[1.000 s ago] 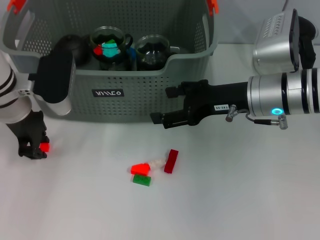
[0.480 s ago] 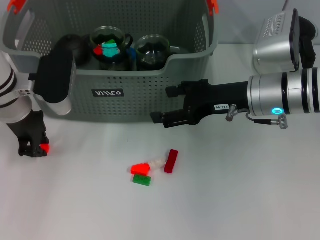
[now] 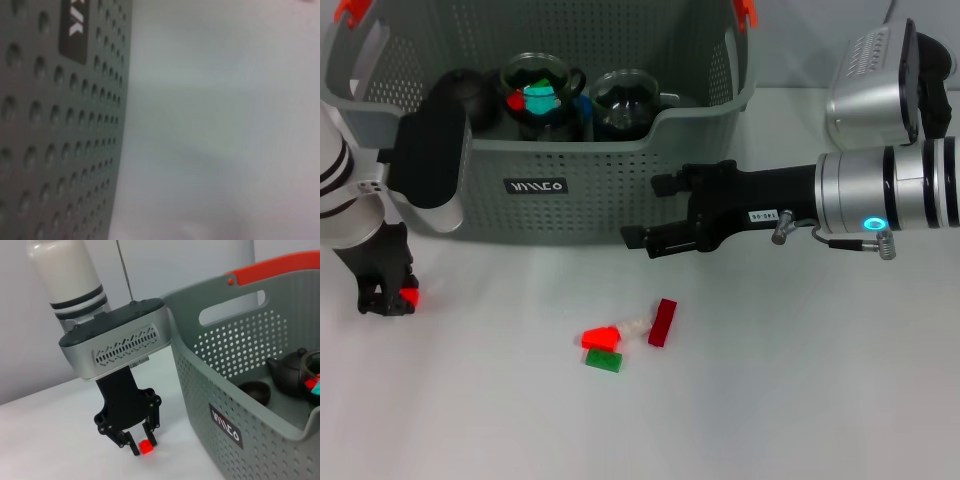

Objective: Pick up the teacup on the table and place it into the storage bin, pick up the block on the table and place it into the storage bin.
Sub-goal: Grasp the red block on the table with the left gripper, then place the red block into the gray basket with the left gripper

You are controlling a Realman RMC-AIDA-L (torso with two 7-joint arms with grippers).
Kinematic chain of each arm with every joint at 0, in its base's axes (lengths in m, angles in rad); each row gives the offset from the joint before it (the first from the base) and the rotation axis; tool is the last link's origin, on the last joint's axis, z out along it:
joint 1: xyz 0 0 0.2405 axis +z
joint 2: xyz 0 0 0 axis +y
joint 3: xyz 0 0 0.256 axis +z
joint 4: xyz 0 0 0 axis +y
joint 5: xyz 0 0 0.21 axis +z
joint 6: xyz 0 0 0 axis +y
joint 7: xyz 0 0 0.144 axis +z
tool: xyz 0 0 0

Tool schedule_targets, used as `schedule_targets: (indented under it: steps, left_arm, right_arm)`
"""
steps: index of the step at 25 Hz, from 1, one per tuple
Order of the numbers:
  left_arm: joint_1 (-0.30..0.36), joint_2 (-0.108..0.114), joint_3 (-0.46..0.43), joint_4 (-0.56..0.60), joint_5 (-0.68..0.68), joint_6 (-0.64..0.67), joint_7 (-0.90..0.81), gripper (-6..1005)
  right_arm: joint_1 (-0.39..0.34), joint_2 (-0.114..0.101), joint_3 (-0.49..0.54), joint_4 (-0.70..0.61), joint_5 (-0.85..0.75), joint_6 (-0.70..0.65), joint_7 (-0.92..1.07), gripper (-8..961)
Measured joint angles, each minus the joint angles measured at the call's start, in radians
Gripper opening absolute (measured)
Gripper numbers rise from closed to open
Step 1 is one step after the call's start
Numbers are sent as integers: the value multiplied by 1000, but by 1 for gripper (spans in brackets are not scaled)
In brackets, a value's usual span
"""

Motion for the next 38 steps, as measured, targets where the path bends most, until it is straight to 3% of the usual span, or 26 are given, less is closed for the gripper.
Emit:
schedule_targets:
  steps: [19, 22, 26, 30, 33, 34, 35, 38]
  left_arm:
    - [0, -2, -7, 11, 0, 23, -27, 185]
    - [14, -7, -14, 45, 0, 71, -36, 188]
    - [66, -31, -39, 167, -1, 165, -41, 193]
    - [109, -66, -116, 322, -5, 295, -35, 197]
    - [112, -103, -237, 417, -20, 415, -12, 201]
    - [112, -103, -237, 417, -20, 415, -12, 202]
    - [92, -123, -360, 464, -65, 528, 5, 203]
    - [74, -131, -471, 478, -164, 614, 9, 206]
  right_arm:
    - [-2, -1, 4, 0, 0, 0, -6, 941]
    - [-4, -2, 4, 0, 0, 0, -7, 942]
    - [-11, -4, 5, -4, 0, 0, -10, 942]
    - [-14, -5, 6, -3, 0, -1, -19, 942]
    - [-21, -7, 8, -2, 0, -9, -22, 941]
    - [-23, -7, 8, -3, 0, -13, -23, 941]
    - [-25, -8, 10, -5, 0, -19, -23, 941]
    - [-30, -12, 17, -10, -3, -35, -25, 942]
